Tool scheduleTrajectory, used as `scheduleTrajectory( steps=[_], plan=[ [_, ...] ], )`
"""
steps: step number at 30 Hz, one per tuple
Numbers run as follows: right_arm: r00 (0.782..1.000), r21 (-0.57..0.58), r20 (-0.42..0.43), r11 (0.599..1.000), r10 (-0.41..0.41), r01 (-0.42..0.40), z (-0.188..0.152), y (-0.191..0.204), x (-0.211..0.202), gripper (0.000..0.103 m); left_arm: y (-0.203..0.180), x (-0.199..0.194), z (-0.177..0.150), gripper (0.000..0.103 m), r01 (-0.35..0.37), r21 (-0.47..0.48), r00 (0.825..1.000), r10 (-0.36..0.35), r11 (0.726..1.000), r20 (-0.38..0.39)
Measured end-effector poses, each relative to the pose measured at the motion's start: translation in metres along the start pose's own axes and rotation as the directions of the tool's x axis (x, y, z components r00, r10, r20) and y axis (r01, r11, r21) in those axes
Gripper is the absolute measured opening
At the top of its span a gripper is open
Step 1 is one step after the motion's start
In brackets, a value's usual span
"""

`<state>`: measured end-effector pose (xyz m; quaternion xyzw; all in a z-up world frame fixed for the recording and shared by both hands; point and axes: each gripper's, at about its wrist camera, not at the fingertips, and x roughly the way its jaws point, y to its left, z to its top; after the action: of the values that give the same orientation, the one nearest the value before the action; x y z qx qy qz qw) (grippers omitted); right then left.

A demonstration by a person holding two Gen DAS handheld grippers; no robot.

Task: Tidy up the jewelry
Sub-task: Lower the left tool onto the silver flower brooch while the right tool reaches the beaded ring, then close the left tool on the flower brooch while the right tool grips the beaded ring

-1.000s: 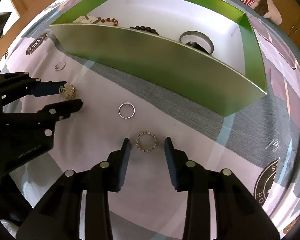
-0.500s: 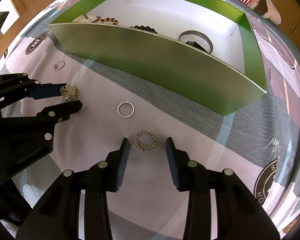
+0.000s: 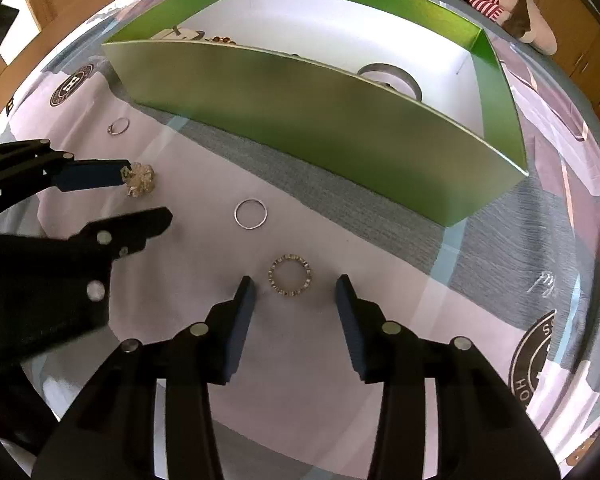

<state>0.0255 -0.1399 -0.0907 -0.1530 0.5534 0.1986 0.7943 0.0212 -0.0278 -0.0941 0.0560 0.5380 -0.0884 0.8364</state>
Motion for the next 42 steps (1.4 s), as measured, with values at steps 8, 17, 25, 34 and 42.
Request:
scheduleTrajectory(
  steps=[8,17,25,34,42],
  plan=[
    [0.999,-0.003,0.03,1.0,-0.017,0.017,0.006,0.003,0.001,0.044,0.002,0.005,0.001,0.053,-0.009,-0.009,1.0,0.009,1.0,-0.007],
    [0.999,-0.009,0.04,1.0,-0.023,0.023,0.003,0.004,0.001,0.044,-0.002,0.008,0.002,0.054,-0.023,-0.006,1.0,0.023,1.0,-0.003],
    [0.999,-0.001,0.041,1.0,-0.008,0.008,0.001,0.005,0.0,0.04,-0.005,0.005,0.002,0.033,-0.012,0.008,1.0,0.012,1.0,0.002],
    [0.999,-0.017,0.048,1.0,0.019,-0.018,0.002,0.012,-0.002,0.022,-0.009,0.004,0.001,0.023,-0.022,0.026,1.0,0.022,0.999,0.008],
    [0.998,0.003,0.058,1.0,0.015,-0.015,0.004,0.008,-0.003,0.021,-0.007,0.004,0.001,0.023,-0.017,0.019,1.0,0.017,1.0,0.004]
  ],
)
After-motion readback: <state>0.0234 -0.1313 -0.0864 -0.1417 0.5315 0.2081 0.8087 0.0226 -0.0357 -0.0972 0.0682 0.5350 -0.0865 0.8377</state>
